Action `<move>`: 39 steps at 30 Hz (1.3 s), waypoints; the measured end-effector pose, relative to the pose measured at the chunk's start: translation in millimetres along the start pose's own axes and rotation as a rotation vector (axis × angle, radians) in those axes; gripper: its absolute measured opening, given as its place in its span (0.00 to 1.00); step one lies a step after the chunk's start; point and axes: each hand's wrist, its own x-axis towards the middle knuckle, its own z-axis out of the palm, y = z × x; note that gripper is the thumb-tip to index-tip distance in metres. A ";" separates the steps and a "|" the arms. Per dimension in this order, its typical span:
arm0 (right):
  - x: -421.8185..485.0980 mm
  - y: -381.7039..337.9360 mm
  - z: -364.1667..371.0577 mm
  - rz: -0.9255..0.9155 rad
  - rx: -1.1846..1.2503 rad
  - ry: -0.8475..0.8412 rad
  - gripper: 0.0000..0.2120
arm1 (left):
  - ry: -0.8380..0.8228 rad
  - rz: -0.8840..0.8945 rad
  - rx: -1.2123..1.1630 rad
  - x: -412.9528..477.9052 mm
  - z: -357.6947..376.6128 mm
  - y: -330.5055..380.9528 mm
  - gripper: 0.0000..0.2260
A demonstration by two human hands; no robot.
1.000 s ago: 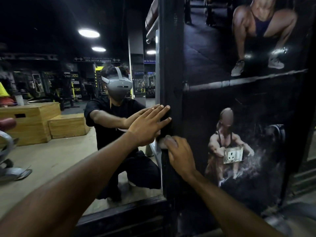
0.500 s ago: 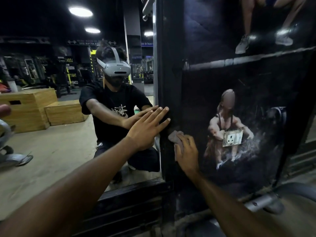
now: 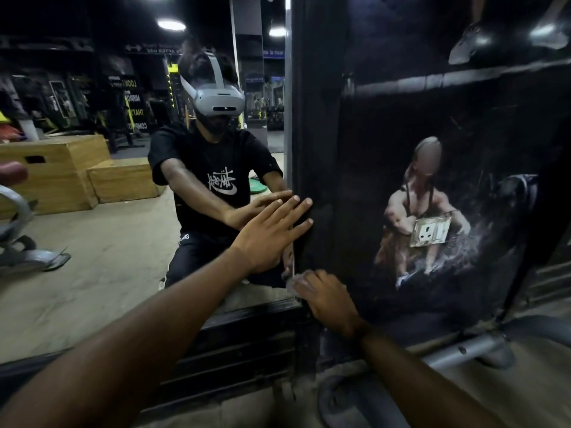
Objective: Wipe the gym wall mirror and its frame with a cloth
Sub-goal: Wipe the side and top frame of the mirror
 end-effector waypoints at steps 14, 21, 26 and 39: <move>-37.0 -25.2 32.6 0.591 0.310 0.235 0.14 | 0.052 0.064 0.053 -30.0 66.3 52.3 0.36; -33.9 -36.0 46.1 0.623 0.281 0.225 0.14 | 0.038 0.030 0.034 -37.7 86.5 63.4 0.40; -89.7 -34.7 70.1 0.426 0.179 -0.157 0.19 | 0.047 0.015 0.002 -46.2 96.6 72.0 0.38; -77.0 -82.6 73.3 1.046 0.569 0.114 0.13 | -0.159 -0.031 -0.152 -95.8 137.2 107.3 0.44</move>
